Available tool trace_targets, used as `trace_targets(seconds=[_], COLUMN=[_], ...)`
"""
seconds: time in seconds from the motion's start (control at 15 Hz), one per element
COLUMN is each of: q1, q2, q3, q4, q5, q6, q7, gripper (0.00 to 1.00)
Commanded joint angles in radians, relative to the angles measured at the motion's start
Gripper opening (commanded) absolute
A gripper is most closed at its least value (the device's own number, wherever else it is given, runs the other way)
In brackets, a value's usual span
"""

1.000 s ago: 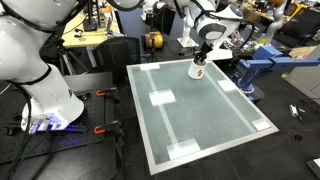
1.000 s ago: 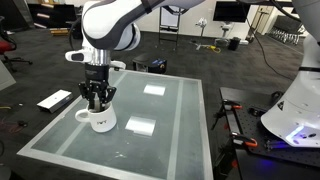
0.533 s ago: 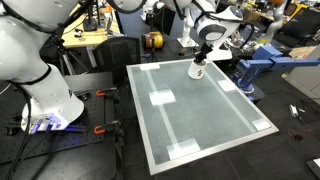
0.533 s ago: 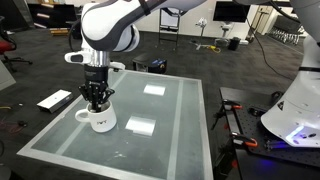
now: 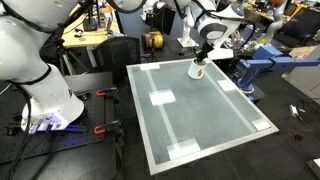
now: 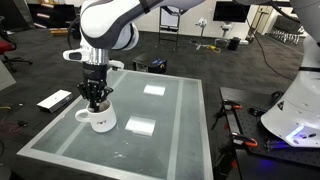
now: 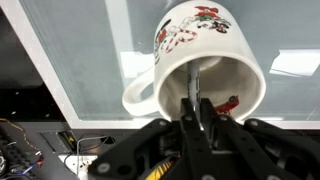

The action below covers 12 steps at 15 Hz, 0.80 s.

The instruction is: Remove the marker from the mug and put it on the table

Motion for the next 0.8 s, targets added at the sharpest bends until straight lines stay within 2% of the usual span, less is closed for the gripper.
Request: trace_targets(seconds=[0.0, 0.47, 0.73], q1=[-0.004, -0.009, -0.01], q2=[-0.042, -0.173, -0.285], q3=[0.012, 0.028, 0.029], q4=[-0.01, -0.089, -0.183], q5=[-0.026, -0.009, 0.005], q6=[-0.002, 0.042, 0.079], q7=[0.032, 0.022, 0.029], gripper=[0.03, 0.03, 0.03])
